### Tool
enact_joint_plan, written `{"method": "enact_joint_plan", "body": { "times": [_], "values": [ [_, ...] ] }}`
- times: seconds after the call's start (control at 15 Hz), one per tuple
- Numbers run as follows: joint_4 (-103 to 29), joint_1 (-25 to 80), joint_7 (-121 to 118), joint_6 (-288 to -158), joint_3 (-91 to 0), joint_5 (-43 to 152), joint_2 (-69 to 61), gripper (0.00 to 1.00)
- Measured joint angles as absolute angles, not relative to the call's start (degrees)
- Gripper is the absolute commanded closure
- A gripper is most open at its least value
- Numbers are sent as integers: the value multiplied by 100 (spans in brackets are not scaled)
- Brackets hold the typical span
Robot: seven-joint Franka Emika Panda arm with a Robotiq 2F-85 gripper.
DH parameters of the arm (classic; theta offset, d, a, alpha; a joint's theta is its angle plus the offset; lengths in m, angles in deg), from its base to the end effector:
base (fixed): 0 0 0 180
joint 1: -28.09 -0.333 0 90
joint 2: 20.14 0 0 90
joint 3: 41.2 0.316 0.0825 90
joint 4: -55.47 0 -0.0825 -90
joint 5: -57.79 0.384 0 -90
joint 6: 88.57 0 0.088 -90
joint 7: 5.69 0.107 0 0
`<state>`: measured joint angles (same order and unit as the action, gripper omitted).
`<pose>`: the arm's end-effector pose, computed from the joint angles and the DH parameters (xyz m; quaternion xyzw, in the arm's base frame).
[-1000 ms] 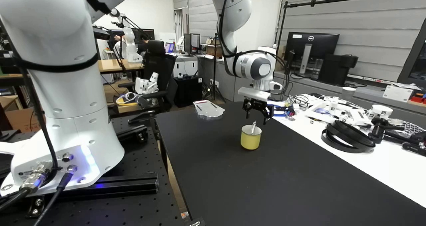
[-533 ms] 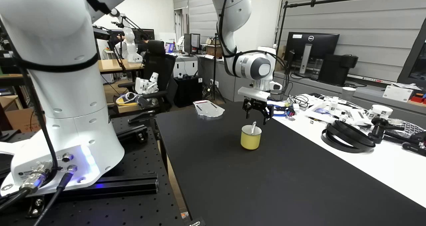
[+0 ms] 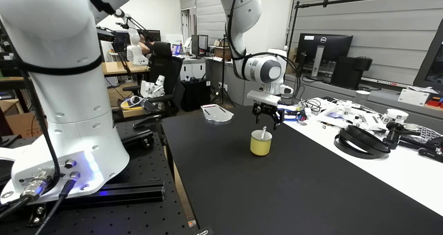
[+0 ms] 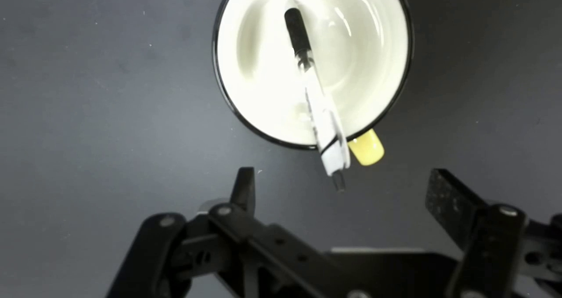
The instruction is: Remove the pen out of the cup and put it on the table
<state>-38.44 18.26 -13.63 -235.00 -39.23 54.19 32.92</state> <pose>0.6538 0.1355 0.0725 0.9817 0.1905 -0.0041 0.0036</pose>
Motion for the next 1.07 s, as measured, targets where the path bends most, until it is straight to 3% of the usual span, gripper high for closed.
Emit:
{"method": "enact_joint_plan", "body": {
  "times": [0.13, 0.8, 1.07],
  "values": [
    [-3847, 1825, -1363, -23500, -3922, 5419, 3292, 30],
    [-3860, 1824, -1361, -23495, -3921, 5420, 3302, 98],
    [-3860, 1830, -1360, -23495, -3928, 5421, 3304, 97]
  ]
}}
